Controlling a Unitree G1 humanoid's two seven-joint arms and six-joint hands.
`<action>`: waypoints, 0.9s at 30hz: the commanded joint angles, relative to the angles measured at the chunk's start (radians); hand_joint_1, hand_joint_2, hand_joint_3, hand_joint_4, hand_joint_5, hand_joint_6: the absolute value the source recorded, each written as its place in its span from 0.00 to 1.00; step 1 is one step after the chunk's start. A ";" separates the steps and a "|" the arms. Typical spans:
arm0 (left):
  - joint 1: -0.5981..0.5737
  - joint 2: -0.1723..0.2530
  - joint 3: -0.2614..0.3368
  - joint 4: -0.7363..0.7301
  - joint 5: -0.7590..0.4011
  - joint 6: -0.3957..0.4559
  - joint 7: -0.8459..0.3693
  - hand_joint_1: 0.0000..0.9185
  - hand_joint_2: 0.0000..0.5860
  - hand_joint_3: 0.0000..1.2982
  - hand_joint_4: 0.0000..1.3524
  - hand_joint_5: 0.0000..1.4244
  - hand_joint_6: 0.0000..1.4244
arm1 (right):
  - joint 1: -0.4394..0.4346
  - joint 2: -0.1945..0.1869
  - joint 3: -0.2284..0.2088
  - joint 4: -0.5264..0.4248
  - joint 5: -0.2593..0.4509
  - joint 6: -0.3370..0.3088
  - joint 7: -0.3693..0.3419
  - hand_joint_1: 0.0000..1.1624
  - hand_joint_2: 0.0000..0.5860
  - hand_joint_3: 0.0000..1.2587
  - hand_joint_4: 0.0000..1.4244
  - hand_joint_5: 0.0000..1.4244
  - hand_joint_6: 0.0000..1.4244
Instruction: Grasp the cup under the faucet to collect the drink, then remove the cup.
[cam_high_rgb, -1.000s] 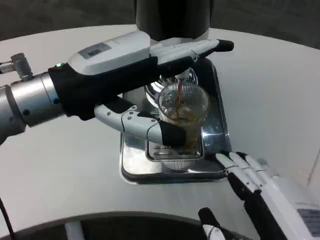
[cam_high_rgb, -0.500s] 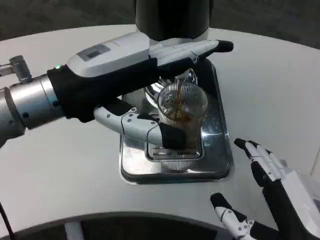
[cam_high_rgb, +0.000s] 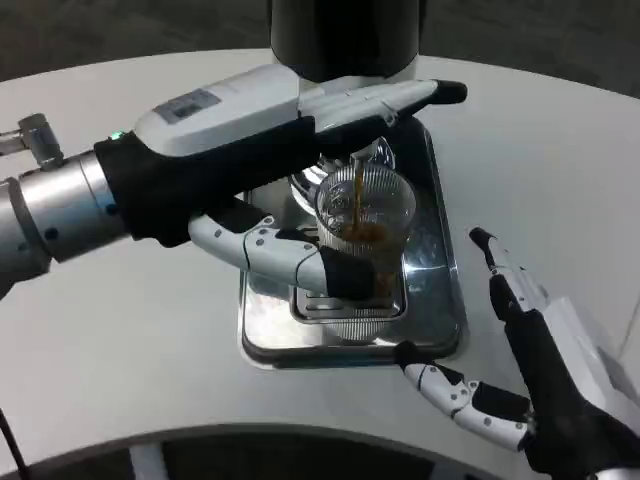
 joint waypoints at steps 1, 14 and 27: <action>0.027 0.022 -0.011 -0.018 0.007 -0.002 -0.008 0.00 0.14 0.00 0.00 0.03 0.00 | -0.046 -0.034 -0.018 0.079 0.076 -0.033 -0.050 0.52 0.42 0.00 0.00 0.00 0.00; 0.032 0.023 -0.011 -0.037 0.007 0.023 0.001 0.00 0.12 0.00 0.00 0.02 0.00 | -0.224 -0.029 0.005 0.275 0.112 0.006 -0.180 0.54 0.35 0.00 0.00 0.00 0.00; 0.043 0.032 -0.006 -0.037 0.004 0.035 0.005 0.00 0.12 0.00 0.00 0.02 0.00 | -0.355 -0.002 0.037 0.450 0.186 -0.013 -0.295 0.57 0.34 0.00 0.00 0.00 0.00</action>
